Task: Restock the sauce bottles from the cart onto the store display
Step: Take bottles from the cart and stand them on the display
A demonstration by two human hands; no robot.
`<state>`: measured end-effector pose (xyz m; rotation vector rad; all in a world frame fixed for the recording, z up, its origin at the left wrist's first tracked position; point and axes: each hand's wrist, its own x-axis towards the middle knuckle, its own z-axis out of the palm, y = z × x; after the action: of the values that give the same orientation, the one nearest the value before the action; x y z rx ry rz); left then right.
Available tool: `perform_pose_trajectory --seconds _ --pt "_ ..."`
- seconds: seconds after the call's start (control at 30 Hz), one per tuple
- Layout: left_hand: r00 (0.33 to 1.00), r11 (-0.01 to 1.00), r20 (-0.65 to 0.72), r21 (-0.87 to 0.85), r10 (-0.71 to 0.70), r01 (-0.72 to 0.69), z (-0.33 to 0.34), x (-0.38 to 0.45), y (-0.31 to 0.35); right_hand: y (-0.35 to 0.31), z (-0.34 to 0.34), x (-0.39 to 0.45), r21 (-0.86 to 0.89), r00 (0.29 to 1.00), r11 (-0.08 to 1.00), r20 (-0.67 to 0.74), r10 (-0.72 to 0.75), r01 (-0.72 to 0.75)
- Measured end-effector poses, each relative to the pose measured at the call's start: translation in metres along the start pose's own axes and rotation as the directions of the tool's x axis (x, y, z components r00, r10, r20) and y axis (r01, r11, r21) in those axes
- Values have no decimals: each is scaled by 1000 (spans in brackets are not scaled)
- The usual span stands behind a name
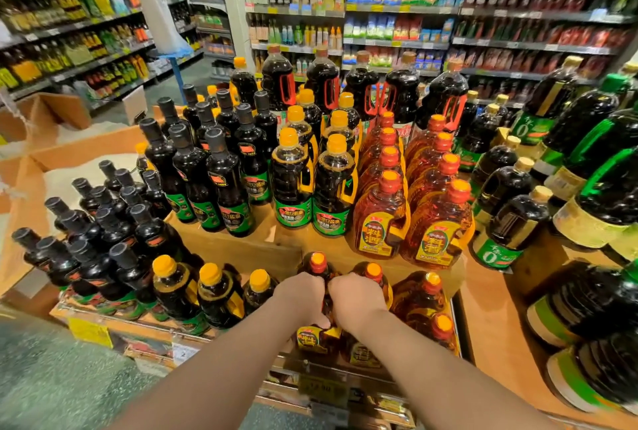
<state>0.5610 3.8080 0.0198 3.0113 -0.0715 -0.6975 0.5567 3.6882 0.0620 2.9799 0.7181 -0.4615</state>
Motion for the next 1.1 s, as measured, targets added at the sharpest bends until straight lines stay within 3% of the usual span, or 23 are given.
perform_pose_trajectory --seconds 0.13,0.33,0.43,0.53,0.63,0.9,1.1 --pt "992 991 -70 -98 -103 96 -8 -14 -2 -7 -13 10 25 990 995 -101 -93 96" --pt "907 870 -154 -385 -391 309 -8 -76 -24 -48 -37 8 -13 898 907 -134 -420 422" --pt "780 758 -191 -454 -596 468 9 -130 -31 -87 -37 -9 -34 788 796 -120 -604 604" --pt "604 548 -70 -514 -794 660 41 -191 -27 -131 -16 -37 -16 639 642 -88 -765 767" --pt "469 381 38 -526 -883 760 81 -252 -15 -173 20 -81 -59 509 508 13 -860 859" --pt "232 59 176 -662 -957 747 196 -395 61 -233 79 -222 -44 128 122 152 -980 991" --pt "-54 -291 355 -658 -933 695 273 -492 136 -265 151 -336 -43 -60 -77 304 -951 996"
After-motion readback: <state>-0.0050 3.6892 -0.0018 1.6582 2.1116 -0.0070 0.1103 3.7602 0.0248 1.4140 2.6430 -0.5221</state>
